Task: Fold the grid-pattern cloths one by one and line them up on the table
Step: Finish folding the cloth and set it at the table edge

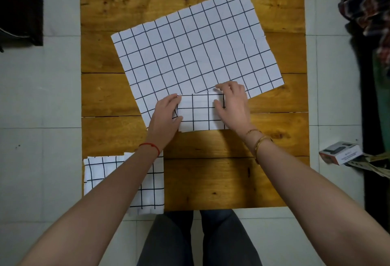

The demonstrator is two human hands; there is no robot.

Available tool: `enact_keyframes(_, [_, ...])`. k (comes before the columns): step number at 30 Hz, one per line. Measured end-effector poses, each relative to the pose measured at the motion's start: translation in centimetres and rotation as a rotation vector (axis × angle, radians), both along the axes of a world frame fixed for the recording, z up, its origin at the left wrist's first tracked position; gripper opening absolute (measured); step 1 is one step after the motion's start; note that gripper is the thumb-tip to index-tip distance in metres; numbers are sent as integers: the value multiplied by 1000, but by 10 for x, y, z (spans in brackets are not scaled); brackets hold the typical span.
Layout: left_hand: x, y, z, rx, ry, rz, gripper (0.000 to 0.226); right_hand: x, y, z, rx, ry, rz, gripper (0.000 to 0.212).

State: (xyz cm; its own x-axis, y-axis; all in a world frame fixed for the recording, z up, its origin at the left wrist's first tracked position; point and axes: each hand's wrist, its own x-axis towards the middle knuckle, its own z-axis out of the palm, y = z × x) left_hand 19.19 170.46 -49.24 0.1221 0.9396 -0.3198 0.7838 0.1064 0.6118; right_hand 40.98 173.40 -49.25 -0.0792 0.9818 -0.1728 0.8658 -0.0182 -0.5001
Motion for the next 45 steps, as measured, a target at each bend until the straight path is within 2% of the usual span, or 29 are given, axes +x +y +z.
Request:
enact_keyframes(5, [4, -11, -9, 112, 192, -120, 70, -25, -7, 5, 103, -181, 375, 43])
enact_keyframes(7, [6, -13, -10, 119, 256, -142, 73, -37, -12, 1, 81, -271, 532, 47])
enact_keyframes(10, [11, -14, -9, 114, 317, -155, 75, -50, -18, -5, -17, -385, 622, 55])
enact_keyframes(16, [15, -14, -9, 57, 454, -216, 76, -48, -22, -8, -87, -496, 624, 61])
enact_keyframes(24, [11, -12, -10, 56, 638, -358, 77, -16, -23, -8, -123, -483, 536, 57])
enact_keyframes(31, [14, -15, -11, 34, 691, -356, 77, 32, -28, -6, -139, -436, 335, 55])
enact_keyframes(38, [12, -17, -7, 40, 663, -371, 77, 16, -29, 2, -99, -369, 191, 54])
enact_keyframes(40, [9, -23, -6, 75, 669, -382, 74, 8, -36, 7, -73, -377, 248, 54])
enact_keyframes(45, [2, -58, -10, 190, 604, -412, 55, -20, -65, 7, -76, -369, 548, 55])
